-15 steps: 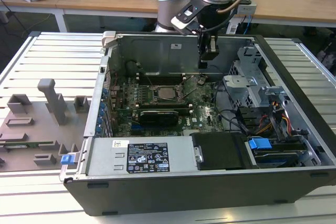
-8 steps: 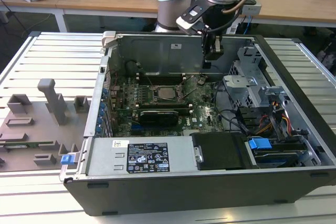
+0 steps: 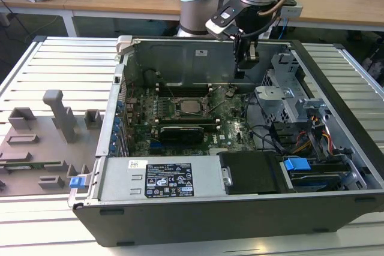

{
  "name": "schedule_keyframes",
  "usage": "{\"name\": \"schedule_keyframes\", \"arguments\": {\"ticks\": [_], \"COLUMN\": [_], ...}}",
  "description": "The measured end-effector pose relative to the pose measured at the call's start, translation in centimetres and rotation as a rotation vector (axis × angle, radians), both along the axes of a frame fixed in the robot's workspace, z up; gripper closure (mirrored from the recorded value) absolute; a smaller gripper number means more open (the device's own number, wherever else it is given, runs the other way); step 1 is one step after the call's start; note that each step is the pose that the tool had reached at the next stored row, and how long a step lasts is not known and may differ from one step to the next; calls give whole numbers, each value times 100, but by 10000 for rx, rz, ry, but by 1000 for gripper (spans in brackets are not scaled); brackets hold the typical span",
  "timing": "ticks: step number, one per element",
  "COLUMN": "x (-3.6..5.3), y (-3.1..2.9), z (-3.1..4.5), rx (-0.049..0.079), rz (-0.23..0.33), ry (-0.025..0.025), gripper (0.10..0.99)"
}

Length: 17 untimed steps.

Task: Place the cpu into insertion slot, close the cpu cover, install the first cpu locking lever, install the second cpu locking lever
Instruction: 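Close the cpu cover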

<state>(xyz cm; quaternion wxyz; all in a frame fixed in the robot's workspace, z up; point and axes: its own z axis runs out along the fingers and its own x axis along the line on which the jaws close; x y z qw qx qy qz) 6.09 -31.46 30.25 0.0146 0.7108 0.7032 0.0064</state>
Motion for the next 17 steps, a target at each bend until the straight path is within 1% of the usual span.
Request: {"name": "schedule_keyframes", "arguments": {"ticks": [4,8,12,13,17], "x": [19,45,62,71,83], "y": [0,0,0,0,0], "z": [-29,-91,-128,-150,-178], "rx": [-1,-1,-1,-1,0], "rz": [0,0,0,0,-1], "ry": [7,17,22,25,27], "gripper": [980,980,980,980,980]}}
